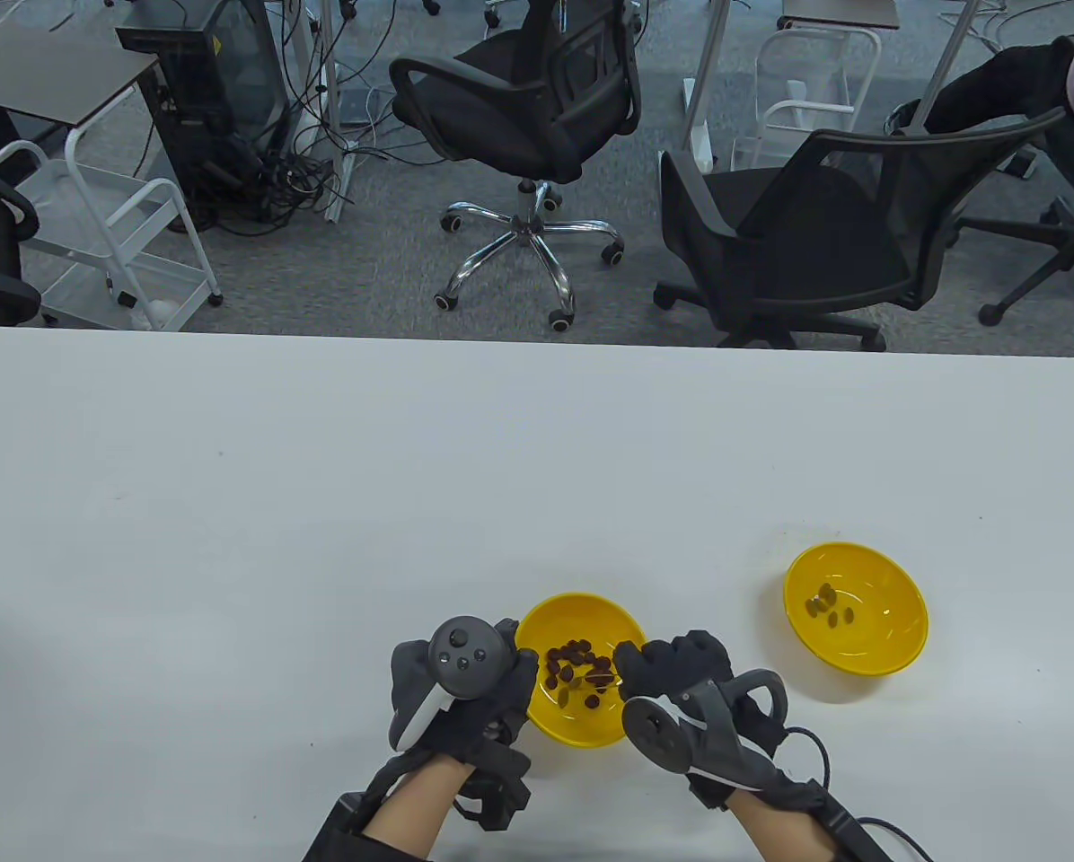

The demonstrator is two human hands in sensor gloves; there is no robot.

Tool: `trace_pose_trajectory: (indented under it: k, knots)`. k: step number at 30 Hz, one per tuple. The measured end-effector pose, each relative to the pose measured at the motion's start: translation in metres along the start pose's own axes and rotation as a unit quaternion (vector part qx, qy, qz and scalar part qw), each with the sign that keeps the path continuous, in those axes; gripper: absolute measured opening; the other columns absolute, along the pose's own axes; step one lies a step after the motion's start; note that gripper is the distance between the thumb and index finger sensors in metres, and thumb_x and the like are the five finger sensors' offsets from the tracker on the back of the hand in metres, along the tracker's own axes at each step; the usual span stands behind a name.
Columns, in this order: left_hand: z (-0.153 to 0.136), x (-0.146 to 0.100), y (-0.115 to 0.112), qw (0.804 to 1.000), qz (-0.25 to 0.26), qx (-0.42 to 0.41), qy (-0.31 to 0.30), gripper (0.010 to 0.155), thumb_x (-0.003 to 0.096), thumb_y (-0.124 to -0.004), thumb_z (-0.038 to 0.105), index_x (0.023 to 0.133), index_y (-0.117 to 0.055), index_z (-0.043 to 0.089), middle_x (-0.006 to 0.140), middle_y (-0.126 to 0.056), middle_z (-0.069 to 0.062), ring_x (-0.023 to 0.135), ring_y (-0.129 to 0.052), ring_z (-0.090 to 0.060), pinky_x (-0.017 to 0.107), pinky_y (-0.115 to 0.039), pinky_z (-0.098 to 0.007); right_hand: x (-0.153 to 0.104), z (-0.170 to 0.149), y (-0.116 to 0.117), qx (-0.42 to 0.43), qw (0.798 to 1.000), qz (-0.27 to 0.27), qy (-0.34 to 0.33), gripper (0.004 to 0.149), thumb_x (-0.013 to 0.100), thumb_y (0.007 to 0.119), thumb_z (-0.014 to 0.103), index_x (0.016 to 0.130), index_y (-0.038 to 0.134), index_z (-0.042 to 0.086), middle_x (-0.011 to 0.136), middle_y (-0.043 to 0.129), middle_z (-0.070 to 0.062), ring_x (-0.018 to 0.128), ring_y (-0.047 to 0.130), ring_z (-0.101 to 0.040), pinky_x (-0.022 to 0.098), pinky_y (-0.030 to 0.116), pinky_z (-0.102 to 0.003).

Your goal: Pick raisins with tweezers into bowl

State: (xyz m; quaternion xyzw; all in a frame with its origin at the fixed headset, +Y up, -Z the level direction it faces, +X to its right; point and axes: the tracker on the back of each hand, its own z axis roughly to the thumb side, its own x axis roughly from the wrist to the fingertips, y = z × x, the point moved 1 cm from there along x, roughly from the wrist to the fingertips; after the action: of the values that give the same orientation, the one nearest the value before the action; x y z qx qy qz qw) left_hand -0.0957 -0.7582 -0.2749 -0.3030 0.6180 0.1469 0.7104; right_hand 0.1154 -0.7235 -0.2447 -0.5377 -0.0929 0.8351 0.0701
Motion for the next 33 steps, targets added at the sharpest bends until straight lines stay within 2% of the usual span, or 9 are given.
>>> trace_pose_trajectory:
  k: [11, 23, 28, 33]
  knots:
    - [0.000, 0.000, -0.001, 1.000, 0.000, 0.000, 0.000, 0.055, 0.0567, -0.058, 0.031, 0.097, -0.057, -0.006, 0.040, -0.102, -0.008, 0.016, -0.103, -0.011, 0.046, -0.085, -0.045, 0.000, -0.001, -0.001, 0.001, 1.000, -0.011, 0.002, 0.045, 0.040, 0.080, 0.035, 0.080, 0.092, 0.019, 0.063, 0.090, 0.000, 0.046, 0.096, -0.015, 0.061, 0.069, -0.053]
    - [-0.002, 0.000, 0.001, 1.000, 0.009, -0.001, 0.005, 0.055, 0.0567, -0.058, 0.031, 0.097, -0.057, -0.006, 0.040, -0.102, -0.008, 0.016, -0.103, -0.011, 0.046, -0.085, -0.045, -0.001, -0.019, -0.018, 0.025, 0.998, -0.038, 0.039, 0.045, 0.040, 0.080, 0.035, 0.080, 0.092, 0.018, 0.063, 0.091, 0.000, 0.046, 0.096, -0.015, 0.061, 0.069, -0.053]
    - [-0.004, 0.000, 0.004, 1.000, 0.012, -0.008, 0.009, 0.055, 0.0567, -0.058, 0.032, 0.097, -0.057, -0.006, 0.040, -0.102, -0.008, 0.016, -0.103, -0.011, 0.046, -0.085, -0.045, -0.003, -0.042, -0.033, 0.044, 0.993, -0.068, 0.085, 0.045, 0.040, 0.080, 0.034, 0.080, 0.092, 0.018, 0.063, 0.091, 0.000, 0.046, 0.096, -0.016, 0.061, 0.069, -0.054]
    - [-0.005, 0.000, 0.005, 1.000, 0.013, -0.010, 0.012, 0.055, 0.0567, -0.058, 0.031, 0.097, -0.057, -0.006, 0.040, -0.102, -0.008, 0.016, -0.103, -0.011, 0.046, -0.085, -0.045, -0.010, -0.084, -0.045, 0.038, 0.979, -0.095, 0.175, 0.045, 0.040, 0.081, 0.034, 0.080, 0.092, 0.018, 0.064, 0.090, -0.001, 0.047, 0.096, -0.016, 0.061, 0.068, -0.054]
